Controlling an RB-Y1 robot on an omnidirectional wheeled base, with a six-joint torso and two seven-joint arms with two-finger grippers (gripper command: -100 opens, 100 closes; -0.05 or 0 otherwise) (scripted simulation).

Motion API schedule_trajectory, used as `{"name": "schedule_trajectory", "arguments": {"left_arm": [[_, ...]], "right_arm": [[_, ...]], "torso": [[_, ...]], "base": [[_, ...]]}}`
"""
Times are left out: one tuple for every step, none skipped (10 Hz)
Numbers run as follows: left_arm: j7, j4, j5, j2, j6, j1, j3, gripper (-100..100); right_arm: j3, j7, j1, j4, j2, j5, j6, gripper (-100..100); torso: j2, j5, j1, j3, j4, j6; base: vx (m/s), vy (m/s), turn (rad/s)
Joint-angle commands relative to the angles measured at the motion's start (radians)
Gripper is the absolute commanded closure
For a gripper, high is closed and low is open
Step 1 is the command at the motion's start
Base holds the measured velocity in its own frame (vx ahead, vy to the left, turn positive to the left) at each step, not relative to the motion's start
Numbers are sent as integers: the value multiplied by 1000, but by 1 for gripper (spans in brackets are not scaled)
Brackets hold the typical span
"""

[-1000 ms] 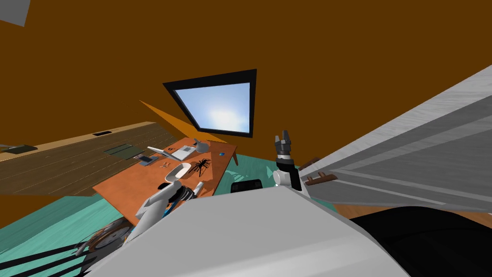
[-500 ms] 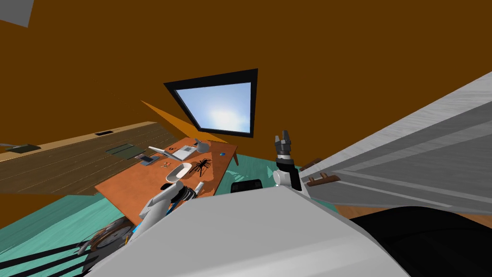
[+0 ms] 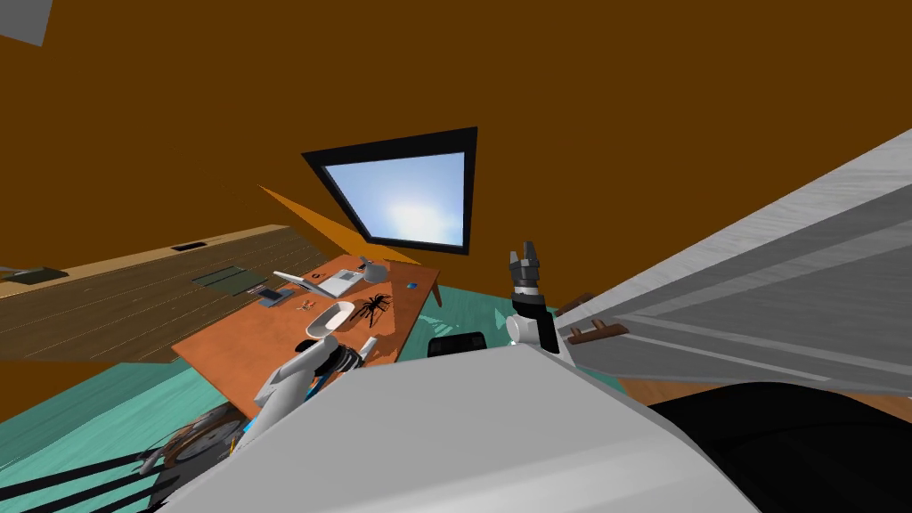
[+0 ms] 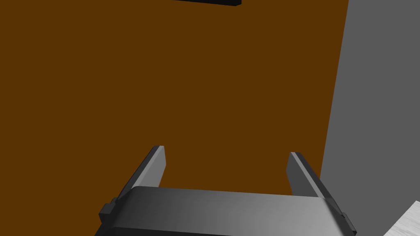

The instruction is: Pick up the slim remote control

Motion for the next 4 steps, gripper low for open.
{"name": "schedule_trajectory", "arguments": {"left_arm": [[1,-18,8,20,34,-2,8,100],[3,-30,11,28,51,-1,12,100],[-1,-14,10,25,35,-5,10,100],[-2,-13,11,27,37,-5,11,0]], "right_arm": [[0,0,0,0,0,0,0,0],[0,0,0,0,0,0,0,0],[0,0,0,0,0,0,0,0],[0,0,0,0,0,0,0,0]], "torso": [[0,0,0,0,0,0],[1,-1,-1,1,0,0],[1,0,-1,1,0,0],[0,0,0,0,0,0]], "base": [[-29,-43,-28],[-26,-38,-23],[-10,-15,-1],[0,0,0]]}}
